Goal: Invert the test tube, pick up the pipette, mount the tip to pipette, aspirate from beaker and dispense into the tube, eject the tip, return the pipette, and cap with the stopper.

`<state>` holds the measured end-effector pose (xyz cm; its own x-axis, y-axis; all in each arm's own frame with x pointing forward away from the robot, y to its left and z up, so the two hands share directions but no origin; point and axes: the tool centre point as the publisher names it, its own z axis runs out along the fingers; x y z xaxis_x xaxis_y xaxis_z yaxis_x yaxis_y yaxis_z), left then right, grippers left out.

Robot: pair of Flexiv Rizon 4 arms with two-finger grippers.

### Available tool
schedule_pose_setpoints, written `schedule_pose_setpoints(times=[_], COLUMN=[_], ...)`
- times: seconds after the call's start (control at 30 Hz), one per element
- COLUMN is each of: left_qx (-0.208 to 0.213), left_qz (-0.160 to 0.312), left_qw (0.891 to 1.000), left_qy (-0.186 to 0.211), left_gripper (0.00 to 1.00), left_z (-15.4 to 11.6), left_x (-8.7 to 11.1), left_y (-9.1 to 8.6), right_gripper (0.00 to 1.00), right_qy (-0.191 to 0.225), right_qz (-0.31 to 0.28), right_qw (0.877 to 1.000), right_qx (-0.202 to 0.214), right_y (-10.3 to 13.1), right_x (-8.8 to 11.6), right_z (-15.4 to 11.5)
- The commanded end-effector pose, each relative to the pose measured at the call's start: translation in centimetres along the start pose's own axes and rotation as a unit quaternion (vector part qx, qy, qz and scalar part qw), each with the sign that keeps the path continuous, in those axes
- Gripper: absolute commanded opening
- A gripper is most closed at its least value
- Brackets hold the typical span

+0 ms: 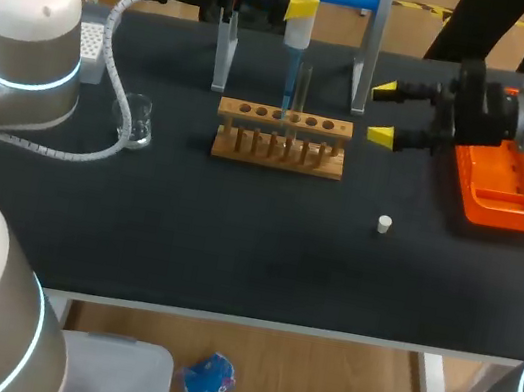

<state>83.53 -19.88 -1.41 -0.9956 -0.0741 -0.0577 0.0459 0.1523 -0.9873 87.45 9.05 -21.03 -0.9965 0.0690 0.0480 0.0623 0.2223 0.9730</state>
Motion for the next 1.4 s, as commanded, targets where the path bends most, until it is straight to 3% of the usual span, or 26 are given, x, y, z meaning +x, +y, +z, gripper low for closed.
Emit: schedule_pose_setpoints(times=[0.03, 0.27, 0.57, 0.8, 1.07, 1.1, 1.4], left_qx=[-0.001, -0.001, 0.004, 0.011, -0.015, -0.015, -0.015], left_qz=[0.000, 0.000, 0.018, 0.019, 0.031, 0.031, 0.031], left_qw=[1.000, 1.000, 0.999, 0.998, 0.996, 0.996, 0.996], left_qy=[0.001, 0.001, 0.030, 0.053, 0.077, 0.077, 0.077], left_gripper=[0.00, 0.00, 0.00, 0.00, 0.00, 0.00, 0.00], left_z=[0.0, 0.0, 0.7, 2.0, 3.6, 3.6, 3.6], left_x=[-0.1, -0.1, 3.0, 4.9, 5.6, 5.6, 5.6], left_y=[-0.1, -0.1, 2.9, 5.0, 5.8, 5.8, 5.8], right_gripper=[1.00, 1.00, 1.00, 1.00, 1.00, 1.00, 1.00], right_qy=[-0.001, -0.001, 0.020, 0.031, 0.047, 0.038, 0.003], right_qz=[0.000, 0.000, -0.035, -0.070, -0.055, -0.050, -0.039], right_qw=[1.000, 1.000, 0.997, 0.992, 0.993, 0.995, 0.997], right_qx=[0.000, 0.000, -0.069, -0.096, -0.093, -0.074, -0.060], right_y=[0.0, 0.0, -3.3, -4.0, -2.3, -2.1, 0.4], right_x=[0.1, 0.1, 3.4, 5.8, 7.0, 7.1, 8.1], right_z=[0.0, 0.0, -1.2, -1.5, -0.9, -0.8, 0.4])
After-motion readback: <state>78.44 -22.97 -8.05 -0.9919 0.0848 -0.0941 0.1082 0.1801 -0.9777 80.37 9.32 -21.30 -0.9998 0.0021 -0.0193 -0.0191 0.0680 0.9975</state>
